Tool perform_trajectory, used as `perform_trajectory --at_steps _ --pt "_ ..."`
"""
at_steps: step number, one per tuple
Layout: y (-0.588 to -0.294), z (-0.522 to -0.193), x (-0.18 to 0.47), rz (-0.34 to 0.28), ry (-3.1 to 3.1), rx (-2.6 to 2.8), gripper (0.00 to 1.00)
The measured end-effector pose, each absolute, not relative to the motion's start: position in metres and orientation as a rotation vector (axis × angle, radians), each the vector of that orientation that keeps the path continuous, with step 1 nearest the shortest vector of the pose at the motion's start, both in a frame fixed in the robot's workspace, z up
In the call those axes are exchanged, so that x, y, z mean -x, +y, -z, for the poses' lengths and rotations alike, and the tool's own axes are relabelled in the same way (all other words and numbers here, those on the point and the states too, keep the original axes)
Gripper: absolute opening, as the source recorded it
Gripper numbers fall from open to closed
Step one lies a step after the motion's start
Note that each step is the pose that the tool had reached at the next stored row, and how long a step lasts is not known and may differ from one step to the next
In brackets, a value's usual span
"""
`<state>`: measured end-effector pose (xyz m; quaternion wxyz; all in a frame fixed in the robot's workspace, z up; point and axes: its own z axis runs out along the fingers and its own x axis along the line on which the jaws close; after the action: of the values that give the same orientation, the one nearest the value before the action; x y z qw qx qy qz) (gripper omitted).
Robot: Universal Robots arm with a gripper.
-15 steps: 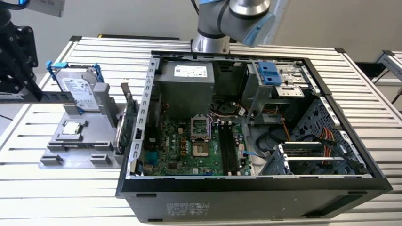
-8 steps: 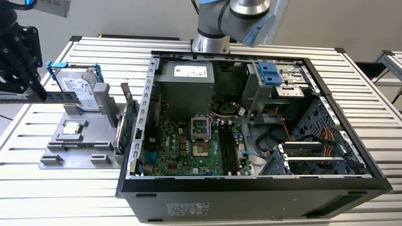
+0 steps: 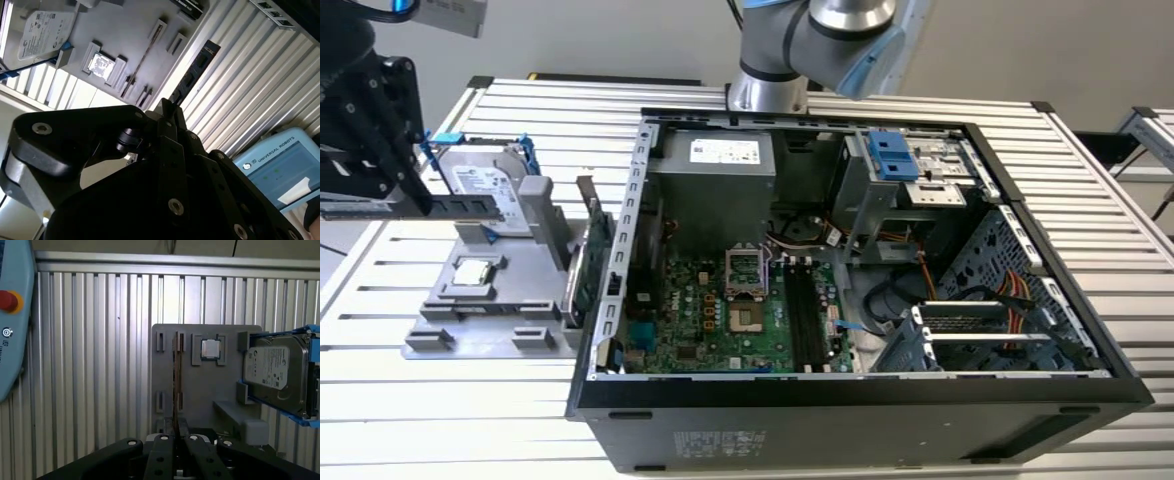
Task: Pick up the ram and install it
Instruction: 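Pick up the ram and move it above insertion slot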
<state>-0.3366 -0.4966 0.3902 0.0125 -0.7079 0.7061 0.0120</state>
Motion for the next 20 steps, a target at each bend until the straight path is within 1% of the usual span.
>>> perform_trajectory --at_steps 20 --pt "-0.497 -0.390 0.314 -0.037 2.201 2.207 0.00"
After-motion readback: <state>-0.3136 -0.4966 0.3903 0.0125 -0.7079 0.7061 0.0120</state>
